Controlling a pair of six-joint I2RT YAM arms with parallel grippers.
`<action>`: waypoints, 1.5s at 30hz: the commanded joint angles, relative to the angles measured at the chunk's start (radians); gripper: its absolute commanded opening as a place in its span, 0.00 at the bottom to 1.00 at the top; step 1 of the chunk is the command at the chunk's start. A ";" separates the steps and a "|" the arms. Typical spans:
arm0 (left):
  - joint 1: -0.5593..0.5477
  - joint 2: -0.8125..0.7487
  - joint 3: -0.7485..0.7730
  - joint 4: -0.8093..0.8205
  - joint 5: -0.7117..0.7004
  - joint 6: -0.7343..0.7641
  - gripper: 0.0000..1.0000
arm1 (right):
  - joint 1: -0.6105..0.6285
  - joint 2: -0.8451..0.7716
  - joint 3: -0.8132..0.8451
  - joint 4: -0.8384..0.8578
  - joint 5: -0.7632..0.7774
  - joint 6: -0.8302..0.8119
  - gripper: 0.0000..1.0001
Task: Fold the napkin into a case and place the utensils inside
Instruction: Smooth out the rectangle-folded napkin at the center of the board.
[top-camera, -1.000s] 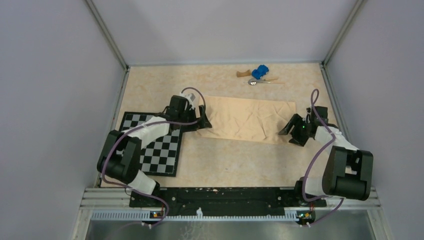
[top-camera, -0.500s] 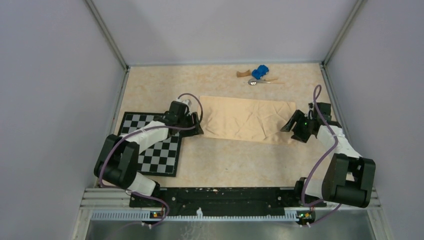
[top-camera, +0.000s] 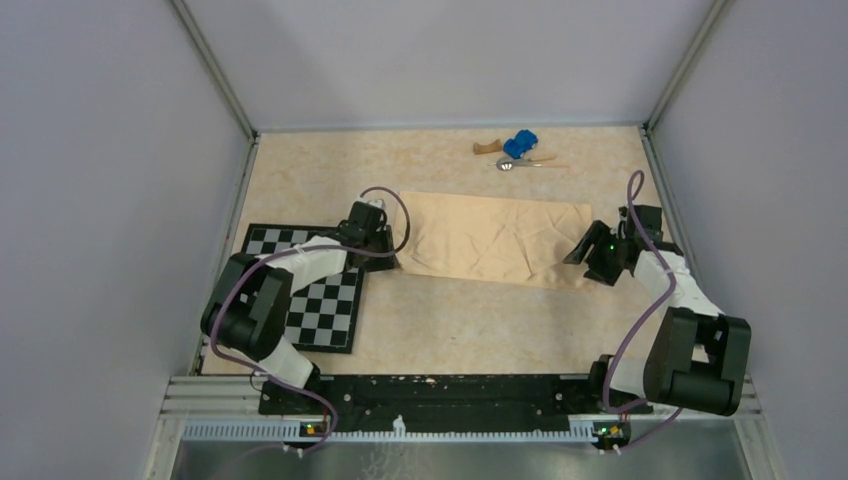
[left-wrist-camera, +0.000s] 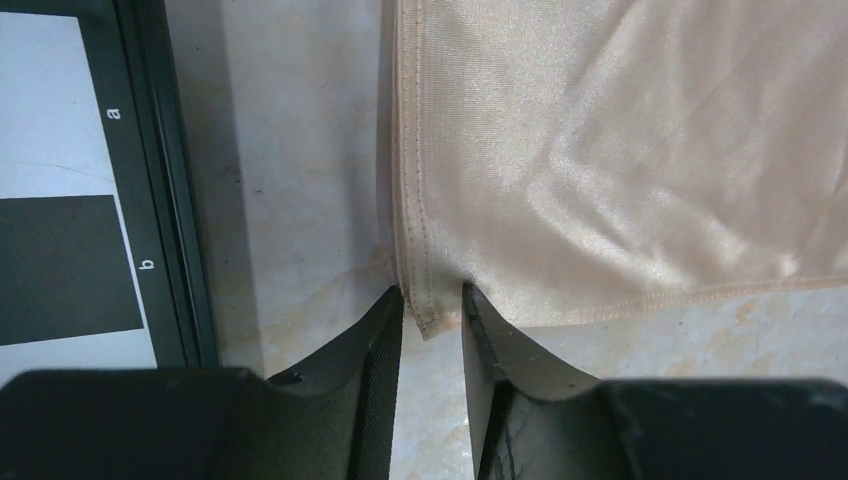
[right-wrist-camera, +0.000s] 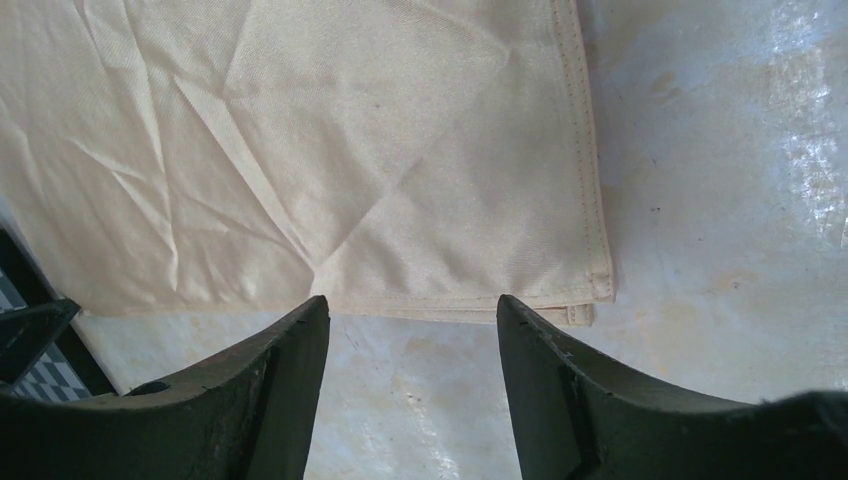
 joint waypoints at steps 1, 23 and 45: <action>-0.007 0.066 -0.009 -0.079 -0.125 0.003 0.29 | -0.002 -0.044 0.020 0.029 0.034 0.040 0.62; -0.103 -0.022 -0.114 -0.026 0.071 -0.139 0.05 | -0.024 0.261 0.268 -0.116 0.226 -0.131 0.65; -0.126 -0.287 -0.089 -0.255 0.157 -0.047 0.53 | -0.001 0.570 0.604 -0.288 0.227 -0.379 0.60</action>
